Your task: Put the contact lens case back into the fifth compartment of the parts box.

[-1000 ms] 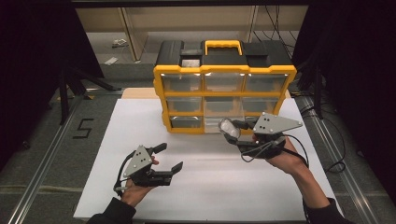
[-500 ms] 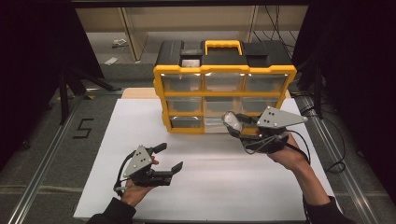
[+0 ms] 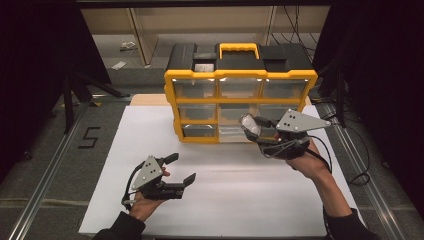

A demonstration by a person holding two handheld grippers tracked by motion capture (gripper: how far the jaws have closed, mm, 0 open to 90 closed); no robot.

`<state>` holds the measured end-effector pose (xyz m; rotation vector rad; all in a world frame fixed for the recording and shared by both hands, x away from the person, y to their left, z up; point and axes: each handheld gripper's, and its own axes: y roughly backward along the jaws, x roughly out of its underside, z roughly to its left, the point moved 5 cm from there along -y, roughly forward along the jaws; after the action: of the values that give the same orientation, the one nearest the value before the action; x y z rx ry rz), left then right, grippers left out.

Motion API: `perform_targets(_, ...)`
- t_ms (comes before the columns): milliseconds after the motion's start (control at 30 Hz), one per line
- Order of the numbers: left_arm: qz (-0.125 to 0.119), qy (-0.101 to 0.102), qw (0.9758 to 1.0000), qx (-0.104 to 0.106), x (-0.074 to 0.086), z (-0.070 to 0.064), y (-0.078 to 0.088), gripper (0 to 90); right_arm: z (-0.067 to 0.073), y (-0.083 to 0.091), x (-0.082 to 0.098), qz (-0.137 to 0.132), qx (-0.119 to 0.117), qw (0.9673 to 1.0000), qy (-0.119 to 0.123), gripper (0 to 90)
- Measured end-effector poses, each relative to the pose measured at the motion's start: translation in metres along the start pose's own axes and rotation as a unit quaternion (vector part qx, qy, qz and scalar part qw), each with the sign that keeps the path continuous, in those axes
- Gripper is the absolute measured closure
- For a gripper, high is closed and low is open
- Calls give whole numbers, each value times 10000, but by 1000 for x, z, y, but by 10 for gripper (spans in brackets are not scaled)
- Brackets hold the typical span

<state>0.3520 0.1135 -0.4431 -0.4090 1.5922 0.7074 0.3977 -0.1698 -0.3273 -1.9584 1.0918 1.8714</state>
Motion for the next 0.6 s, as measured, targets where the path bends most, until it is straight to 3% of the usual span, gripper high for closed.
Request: perform_targets(600, -11, 0, 10000, 0, 0, 0, 0, 152, -17, -19, -2, -107, 228, 9991, -345, 496)
